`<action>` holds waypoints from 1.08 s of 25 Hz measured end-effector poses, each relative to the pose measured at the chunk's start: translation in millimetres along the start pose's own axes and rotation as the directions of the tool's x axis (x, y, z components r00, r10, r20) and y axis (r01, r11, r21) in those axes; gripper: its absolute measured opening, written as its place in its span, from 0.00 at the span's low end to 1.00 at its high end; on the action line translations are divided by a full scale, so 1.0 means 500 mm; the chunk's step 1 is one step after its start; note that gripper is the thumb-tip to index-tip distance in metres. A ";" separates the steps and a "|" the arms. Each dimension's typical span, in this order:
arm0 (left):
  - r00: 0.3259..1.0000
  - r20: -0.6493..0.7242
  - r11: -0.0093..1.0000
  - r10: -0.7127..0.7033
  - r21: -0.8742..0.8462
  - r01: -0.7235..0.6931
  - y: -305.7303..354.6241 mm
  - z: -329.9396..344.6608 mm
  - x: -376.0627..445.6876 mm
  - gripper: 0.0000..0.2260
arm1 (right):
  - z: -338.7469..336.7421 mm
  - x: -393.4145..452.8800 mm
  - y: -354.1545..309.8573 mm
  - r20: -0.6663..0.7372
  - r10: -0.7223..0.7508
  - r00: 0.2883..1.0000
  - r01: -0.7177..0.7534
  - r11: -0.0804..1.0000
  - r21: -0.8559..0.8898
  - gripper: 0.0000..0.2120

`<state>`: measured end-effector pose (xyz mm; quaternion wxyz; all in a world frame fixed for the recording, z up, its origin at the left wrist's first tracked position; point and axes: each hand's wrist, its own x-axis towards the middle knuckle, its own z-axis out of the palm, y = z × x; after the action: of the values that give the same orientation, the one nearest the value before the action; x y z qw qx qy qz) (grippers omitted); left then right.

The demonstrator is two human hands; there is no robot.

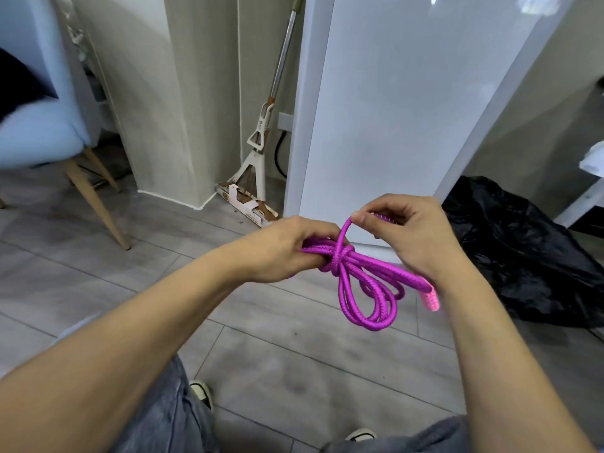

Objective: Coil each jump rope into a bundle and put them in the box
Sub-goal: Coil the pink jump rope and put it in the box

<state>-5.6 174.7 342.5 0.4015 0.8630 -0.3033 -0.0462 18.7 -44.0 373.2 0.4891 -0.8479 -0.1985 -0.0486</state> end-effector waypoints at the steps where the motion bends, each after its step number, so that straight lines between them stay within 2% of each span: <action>1: 0.999 -0.038 0.991 0.003 -0.133 -0.008 0.011 0.000 0.000 0.09 | -0.001 0.004 0.005 0.015 0.041 0.999 -0.042 0.992 0.116 0.03; 2: 0.995 -0.099 0.972 -0.011 -0.236 -0.013 0.021 0.001 0.000 0.10 | -0.001 0.008 0.016 0.026 0.112 0.993 -0.115 0.966 0.234 0.03; 3: 0.983 -0.176 0.953 -0.049 -0.303 -0.006 0.026 0.002 0.002 0.09 | 0.001 0.012 0.022 0.046 0.213 0.976 -0.214 0.898 0.386 0.07; 4: 0.963 -0.247 0.935 -0.110 -0.355 0.016 0.026 0.003 0.005 0.09 | 0.005 0.013 0.027 0.070 0.301 0.951 -0.298 0.835 0.462 0.15; 5: 0.935 -0.305 0.915 -0.181 -0.401 0.046 0.023 0.004 0.008 0.08 | 0.016 0.011 0.030 0.113 0.312 0.943 -0.328 0.824 0.462 0.19; 7: 0.862 -0.390 0.865 -0.323 -0.490 0.103 0.008 0.009 0.015 0.06 | 0.047 0.006 0.040 0.251 0.236 0.939 -0.314 0.885 0.343 0.13; 8: 0.814 -0.430 0.842 -0.391 -0.525 0.126 -0.001 0.010 0.019 0.05 | 0.061 0.003 0.036 0.321 0.248 0.914 -0.354 0.874 0.333 0.13; 10: 0.691 -0.512 0.808 -0.511 -0.560 0.184 -0.023 0.005 0.026 0.04 | 0.075 0.005 0.033 0.410 0.330 0.850 -0.476 0.814 0.332 0.19; 12: 0.604 -0.569 0.816 -0.559 -0.507 0.278 -0.044 -0.001 0.028 0.04 | 0.083 0.003 0.025 0.458 0.372 0.807 -0.537 0.784 0.310 0.20; 13: 0.598 -0.587 0.834 -0.545 -0.447 0.323 -0.051 -0.001 0.028 0.04 | 0.083 0.000 0.017 0.472 0.383 0.794 -0.548 0.787 0.282 0.20; 16: 0.654 -0.596 0.879 -0.465 -0.226 0.420 -0.064 0.001 0.023 0.09 | 0.076 -0.016 -0.012 0.494 0.377 0.783 -0.478 0.874 0.089 0.14; 19: 0.715 -0.560 0.860 -0.419 0.008 0.510 -0.069 -0.007 0.021 0.08 | 0.046 -0.028 -0.033 0.499 0.353 0.791 -0.406 0.914 -0.003 0.09; 24: 0.821 -0.348 0.875 -0.452 0.006 0.484 -0.053 0.023 0.022 0.04 | 0.052 -0.030 -0.049 0.387 0.260 0.885 -0.331 0.934 0.131 0.09; 27: 0.818 -0.307 0.873 -0.486 -0.115 0.474 -0.044 0.025 0.023 0.10 | 0.078 -0.029 -0.046 0.339 0.207 0.918 -0.249 0.965 0.085 0.08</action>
<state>10.4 171.1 320.1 0.4358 0.9000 -0.0046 -0.0072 -7.6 -4.6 367.7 0.5041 -0.8289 -0.1793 0.1630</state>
